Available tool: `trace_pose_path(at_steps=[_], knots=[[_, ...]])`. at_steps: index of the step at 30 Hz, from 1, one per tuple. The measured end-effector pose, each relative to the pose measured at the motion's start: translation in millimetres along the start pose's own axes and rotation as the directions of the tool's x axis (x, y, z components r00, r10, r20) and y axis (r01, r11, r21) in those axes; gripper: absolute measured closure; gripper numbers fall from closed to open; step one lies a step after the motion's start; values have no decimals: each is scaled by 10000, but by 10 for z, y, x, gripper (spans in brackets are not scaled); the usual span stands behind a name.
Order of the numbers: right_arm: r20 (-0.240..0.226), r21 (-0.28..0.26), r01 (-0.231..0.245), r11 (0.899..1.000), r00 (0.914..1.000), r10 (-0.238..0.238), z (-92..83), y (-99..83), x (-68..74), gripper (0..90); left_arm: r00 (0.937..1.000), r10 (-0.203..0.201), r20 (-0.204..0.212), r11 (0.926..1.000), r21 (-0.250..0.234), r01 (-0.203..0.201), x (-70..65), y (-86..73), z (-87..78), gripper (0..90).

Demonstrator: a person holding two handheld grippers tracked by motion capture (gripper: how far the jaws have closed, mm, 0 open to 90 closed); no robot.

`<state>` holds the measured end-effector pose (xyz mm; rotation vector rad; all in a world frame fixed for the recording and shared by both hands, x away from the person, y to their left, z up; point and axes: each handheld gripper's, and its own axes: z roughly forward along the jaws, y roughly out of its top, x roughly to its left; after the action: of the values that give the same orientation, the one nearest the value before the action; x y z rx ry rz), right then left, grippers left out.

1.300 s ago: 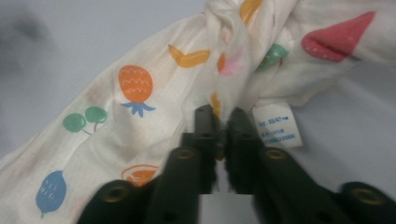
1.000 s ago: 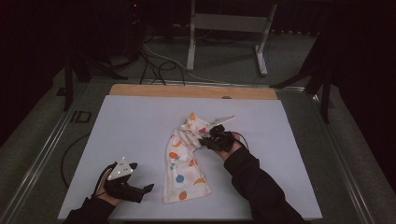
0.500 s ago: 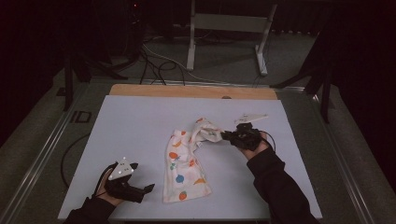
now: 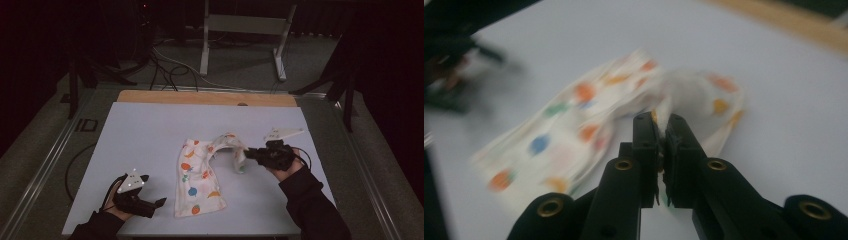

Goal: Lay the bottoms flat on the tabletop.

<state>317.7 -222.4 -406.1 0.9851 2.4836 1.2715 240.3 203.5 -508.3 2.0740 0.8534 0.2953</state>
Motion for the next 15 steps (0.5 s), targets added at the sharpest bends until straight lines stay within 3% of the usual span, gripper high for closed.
trace_pose_path(at_steps=[1,4,7,9,12,15], knots=[[-346,439,218,9988,9992,-203,64,-91,86,847,10000,41,-14,10000,23,-41,2,0,-4,3],[-729,852,194,9962,9973,-132,125,-176,168,846,10000,18,5,10000,55,-18,1,-6,-1,3],[-1442,1580,832,9839,9877,-603,271,-279,367,847,10000,40,14,10000,38,-40,-3,-1,2,3],[-1584,1640,962,9818,9849,-700,320,-292,410,848,10000,55,49,10000,70,-55,-7,2,9,3],[-2172,1933,1353,9718,9718,-921,514,-329,534,843,10000,73,44,10000,55,-73,-8,8,13,3],[-2346,2143,1560,9642,9665,-1043,669,-356,610,779,10000,68,64,9999,74,-68,-3,2,13,3]])
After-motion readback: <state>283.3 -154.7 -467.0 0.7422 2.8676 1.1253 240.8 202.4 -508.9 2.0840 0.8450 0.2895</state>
